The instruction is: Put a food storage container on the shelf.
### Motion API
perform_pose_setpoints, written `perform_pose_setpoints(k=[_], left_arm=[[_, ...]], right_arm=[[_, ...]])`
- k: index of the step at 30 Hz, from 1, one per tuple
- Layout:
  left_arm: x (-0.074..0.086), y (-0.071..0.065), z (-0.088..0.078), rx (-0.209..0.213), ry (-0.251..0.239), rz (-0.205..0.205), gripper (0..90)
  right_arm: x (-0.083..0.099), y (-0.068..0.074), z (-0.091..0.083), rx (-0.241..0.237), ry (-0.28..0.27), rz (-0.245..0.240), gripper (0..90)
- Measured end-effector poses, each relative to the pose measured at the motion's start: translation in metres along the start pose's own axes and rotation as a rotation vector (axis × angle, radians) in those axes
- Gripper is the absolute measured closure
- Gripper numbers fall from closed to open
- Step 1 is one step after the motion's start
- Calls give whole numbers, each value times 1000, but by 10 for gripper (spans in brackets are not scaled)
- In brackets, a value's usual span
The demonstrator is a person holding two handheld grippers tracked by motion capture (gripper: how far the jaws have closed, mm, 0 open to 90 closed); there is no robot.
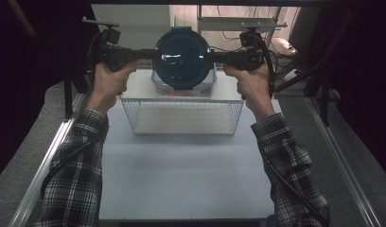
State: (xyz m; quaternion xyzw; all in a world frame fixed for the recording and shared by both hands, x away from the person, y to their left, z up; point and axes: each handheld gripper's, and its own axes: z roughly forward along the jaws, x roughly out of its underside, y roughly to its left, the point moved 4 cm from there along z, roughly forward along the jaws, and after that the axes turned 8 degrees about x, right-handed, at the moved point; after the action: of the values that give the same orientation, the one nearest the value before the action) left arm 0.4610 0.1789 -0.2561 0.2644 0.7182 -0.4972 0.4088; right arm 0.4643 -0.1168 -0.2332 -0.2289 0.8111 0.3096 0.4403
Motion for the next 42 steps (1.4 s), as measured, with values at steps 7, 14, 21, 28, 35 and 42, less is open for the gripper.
perform_pose_setpoints(k=[7, 14, 21, 28, 35, 42], left_arm=[[1, 14, 8, -21, -10, -8, 560], [-2, 21, 9, -47, -28, 4, 556], [0, 23, 11, -113, -13, 49, 534], [6, 29, 18, -122, -32, 30, 554], [4, 25, 22, -152, -19, 49, 569], [8, 20, 19, -174, -27, 47, 544]], right_arm=[[-2, -13, 12, 12, 13, 10, 558], [-4, -20, 22, 12, 18, 24, 553], [-7, -21, 26, 13, 4, 4, 534], [-8, -24, 33, 114, 13, -16, 479], [-6, -29, 34, 191, 2, -67, 581], [0, -19, 18, 185, -29, -82, 665]])
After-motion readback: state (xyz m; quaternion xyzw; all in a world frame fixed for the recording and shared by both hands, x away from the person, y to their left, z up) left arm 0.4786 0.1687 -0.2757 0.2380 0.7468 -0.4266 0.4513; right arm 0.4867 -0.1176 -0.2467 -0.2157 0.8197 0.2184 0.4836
